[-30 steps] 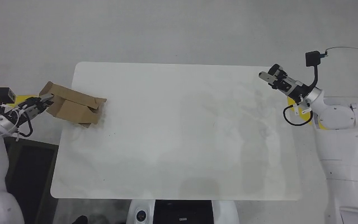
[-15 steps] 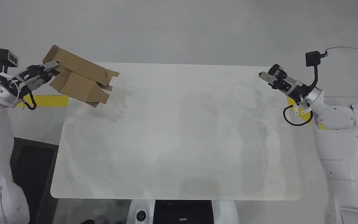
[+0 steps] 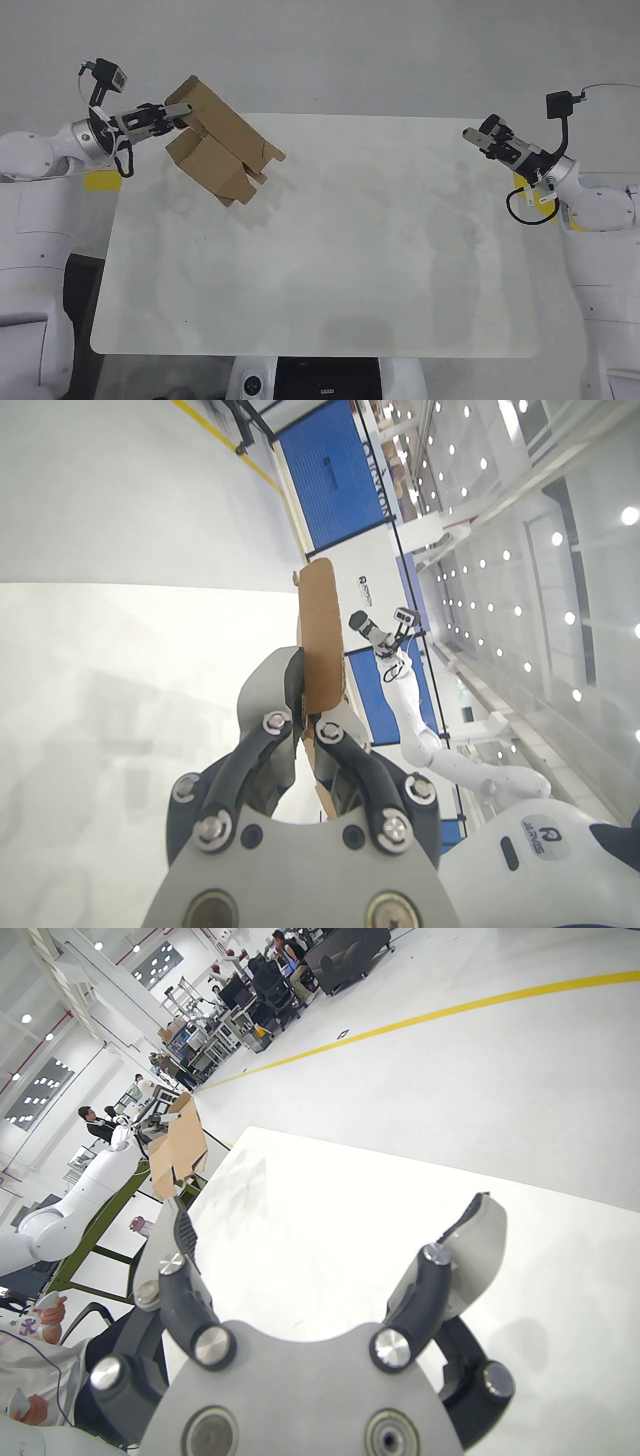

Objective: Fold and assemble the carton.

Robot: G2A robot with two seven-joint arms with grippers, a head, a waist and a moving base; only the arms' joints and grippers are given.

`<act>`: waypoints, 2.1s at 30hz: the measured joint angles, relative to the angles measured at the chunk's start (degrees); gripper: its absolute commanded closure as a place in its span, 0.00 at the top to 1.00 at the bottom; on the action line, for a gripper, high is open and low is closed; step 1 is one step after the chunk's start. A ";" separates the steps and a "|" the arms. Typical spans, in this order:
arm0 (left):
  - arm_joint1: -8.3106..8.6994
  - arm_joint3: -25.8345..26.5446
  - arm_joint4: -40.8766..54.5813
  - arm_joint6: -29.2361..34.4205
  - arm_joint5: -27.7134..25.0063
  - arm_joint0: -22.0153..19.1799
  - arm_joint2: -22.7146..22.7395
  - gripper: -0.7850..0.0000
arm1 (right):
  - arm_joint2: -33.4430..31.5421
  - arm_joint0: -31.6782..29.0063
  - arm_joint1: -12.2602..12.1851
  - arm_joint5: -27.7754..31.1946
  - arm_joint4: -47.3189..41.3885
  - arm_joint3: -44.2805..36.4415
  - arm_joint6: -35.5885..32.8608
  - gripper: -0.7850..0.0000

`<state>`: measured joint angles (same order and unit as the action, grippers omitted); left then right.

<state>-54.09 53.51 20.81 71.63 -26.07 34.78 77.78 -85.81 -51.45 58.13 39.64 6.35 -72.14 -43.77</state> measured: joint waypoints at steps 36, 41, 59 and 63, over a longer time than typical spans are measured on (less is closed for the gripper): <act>-1.29 14.74 1.99 2.80 -3.80 -7.17 -29.30 0.00 | 30.17 10.40 3.11 4.38 -24.23 6.57 -16.50 1.00; -1.18 16.28 4.13 3.07 -3.54 -7.81 -32.15 0.00 | 36.41 13.06 3.46 6.74 -24.97 7.49 -14.13 1.00; -0.95 16.14 9.22 2.37 -4.23 -11.43 -37.93 0.00 | 53.76 20.31 2.21 10.98 -31.36 5.63 -9.90 0.25; -0.90 16.16 9.99 2.19 -4.42 -11.86 -38.88 0.00 | 56.51 21.61 1.89 11.63 -32.70 5.66 -9.25 0.00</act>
<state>-54.99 69.67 30.80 73.82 -30.49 22.92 38.90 -29.30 -29.84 60.02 51.27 -26.35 -66.49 -53.02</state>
